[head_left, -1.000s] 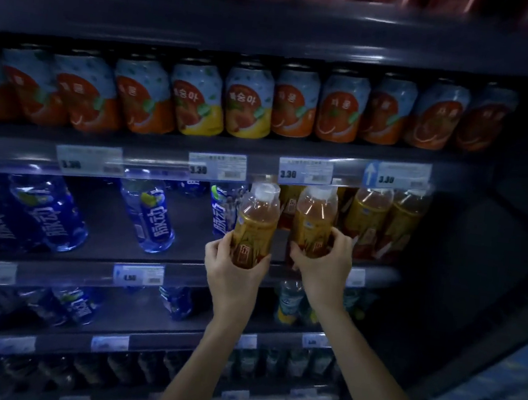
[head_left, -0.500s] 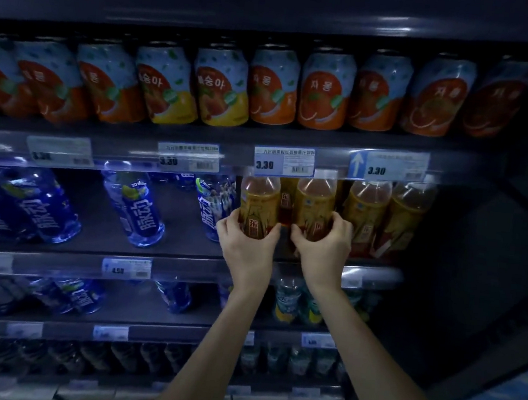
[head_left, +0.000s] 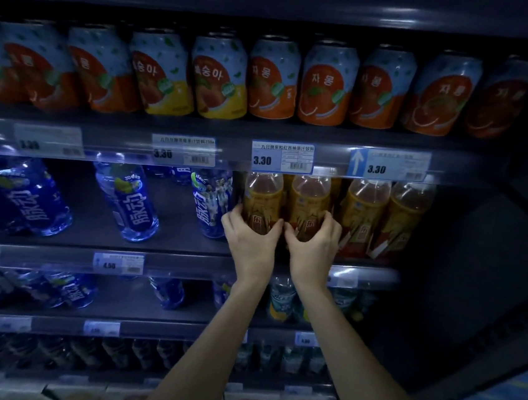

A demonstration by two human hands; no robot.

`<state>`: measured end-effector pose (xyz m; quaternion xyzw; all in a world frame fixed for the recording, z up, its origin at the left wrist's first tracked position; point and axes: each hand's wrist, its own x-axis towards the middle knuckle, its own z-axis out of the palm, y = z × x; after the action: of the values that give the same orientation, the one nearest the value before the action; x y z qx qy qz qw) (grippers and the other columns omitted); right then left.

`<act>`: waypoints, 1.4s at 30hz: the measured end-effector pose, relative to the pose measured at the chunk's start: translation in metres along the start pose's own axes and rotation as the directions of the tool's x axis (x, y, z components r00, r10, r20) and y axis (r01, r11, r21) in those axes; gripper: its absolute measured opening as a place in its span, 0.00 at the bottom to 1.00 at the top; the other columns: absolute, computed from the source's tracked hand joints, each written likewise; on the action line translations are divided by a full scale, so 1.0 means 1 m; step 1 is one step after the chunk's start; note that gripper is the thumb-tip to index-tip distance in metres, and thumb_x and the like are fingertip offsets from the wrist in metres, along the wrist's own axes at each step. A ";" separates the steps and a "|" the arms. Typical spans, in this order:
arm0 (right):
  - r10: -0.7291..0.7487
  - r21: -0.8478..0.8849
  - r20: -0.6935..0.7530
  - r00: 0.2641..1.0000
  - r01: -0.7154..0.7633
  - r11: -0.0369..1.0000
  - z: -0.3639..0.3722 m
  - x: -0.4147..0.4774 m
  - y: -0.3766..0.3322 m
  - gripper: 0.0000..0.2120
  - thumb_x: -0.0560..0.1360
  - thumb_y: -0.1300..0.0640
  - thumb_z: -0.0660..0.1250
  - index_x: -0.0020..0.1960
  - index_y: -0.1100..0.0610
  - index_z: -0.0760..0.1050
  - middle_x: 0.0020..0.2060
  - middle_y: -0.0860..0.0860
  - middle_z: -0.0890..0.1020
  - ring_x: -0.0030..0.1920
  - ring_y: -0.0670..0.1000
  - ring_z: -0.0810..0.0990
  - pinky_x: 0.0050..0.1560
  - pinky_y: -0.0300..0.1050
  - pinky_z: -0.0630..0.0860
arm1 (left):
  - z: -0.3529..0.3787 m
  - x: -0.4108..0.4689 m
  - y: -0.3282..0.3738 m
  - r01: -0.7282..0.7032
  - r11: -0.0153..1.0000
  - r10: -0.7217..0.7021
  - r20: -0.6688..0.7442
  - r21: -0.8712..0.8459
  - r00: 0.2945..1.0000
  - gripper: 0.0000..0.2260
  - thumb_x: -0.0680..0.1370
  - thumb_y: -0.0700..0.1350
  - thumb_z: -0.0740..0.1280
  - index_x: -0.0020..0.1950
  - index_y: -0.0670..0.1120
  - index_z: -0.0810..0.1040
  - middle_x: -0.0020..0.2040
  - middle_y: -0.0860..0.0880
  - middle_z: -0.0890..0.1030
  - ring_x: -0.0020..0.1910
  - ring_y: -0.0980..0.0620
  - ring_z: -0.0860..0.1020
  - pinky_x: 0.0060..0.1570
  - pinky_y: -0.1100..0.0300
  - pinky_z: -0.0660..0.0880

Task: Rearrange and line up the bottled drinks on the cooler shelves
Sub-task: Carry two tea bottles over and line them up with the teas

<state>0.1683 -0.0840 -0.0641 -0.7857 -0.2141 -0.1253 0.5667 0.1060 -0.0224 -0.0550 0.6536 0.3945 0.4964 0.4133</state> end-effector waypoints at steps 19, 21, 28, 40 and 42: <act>-0.028 0.005 -0.006 1.000 0.028 1.000 -0.009 -0.010 0.011 0.33 0.70 0.52 0.77 0.69 0.63 0.69 0.61 0.57 0.74 0.64 0.56 0.73 0.61 0.46 0.73 | -0.005 -0.011 -0.006 0.014 0.996 -0.019 0.062 0.086 0.998 0.31 0.69 0.51 0.77 0.67 0.43 0.69 0.57 0.51 0.69 0.55 0.56 0.72 0.53 0.64 0.70; -0.043 -0.017 -0.010 0.999 0.043 0.999 -0.010 -0.011 0.011 0.33 0.70 0.52 0.77 0.68 0.64 0.70 0.60 0.58 0.74 0.64 0.57 0.72 0.61 0.45 0.72 | -0.004 -0.013 -0.005 0.011 0.996 -0.016 0.058 0.092 0.998 0.31 0.69 0.51 0.76 0.67 0.43 0.68 0.57 0.51 0.68 0.56 0.54 0.72 0.54 0.63 0.71; 0.004 -0.021 -0.033 0.999 -0.004 1.000 -0.010 -0.015 0.011 0.33 0.70 0.49 0.76 0.69 0.61 0.68 0.63 0.59 0.72 0.71 0.56 0.64 0.60 0.38 0.65 | -0.002 -0.015 -0.003 0.004 0.994 -0.011 0.063 0.106 0.998 0.30 0.69 0.51 0.77 0.65 0.44 0.69 0.55 0.52 0.69 0.53 0.56 0.73 0.52 0.63 0.72; -0.003 -0.035 -0.071 0.997 0.000 0.999 -0.015 -0.019 0.011 0.30 0.72 0.53 0.75 0.67 0.64 0.69 0.61 0.59 0.72 0.62 0.59 0.74 0.55 0.47 0.74 | 0.007 -0.020 0.004 -0.004 0.995 -0.006 0.107 0.097 0.994 0.30 0.69 0.49 0.77 0.65 0.43 0.68 0.56 0.52 0.66 0.56 0.52 0.73 0.55 0.58 0.75; 0.005 -0.038 -0.057 0.998 -0.007 0.999 -0.014 -0.021 0.010 0.30 0.72 0.53 0.75 0.68 0.64 0.68 0.62 0.59 0.71 0.64 0.59 0.72 0.57 0.48 0.73 | 0.005 -0.020 0.004 -0.007 0.996 -0.005 0.121 0.092 0.993 0.30 0.69 0.48 0.77 0.65 0.43 0.67 0.57 0.51 0.66 0.57 0.52 0.72 0.58 0.58 0.74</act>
<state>0.1553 -0.1042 -0.0773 -0.7932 -0.1929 -0.1500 0.5579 0.1078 -0.0426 -0.0585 0.7011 0.3907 0.4372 0.4058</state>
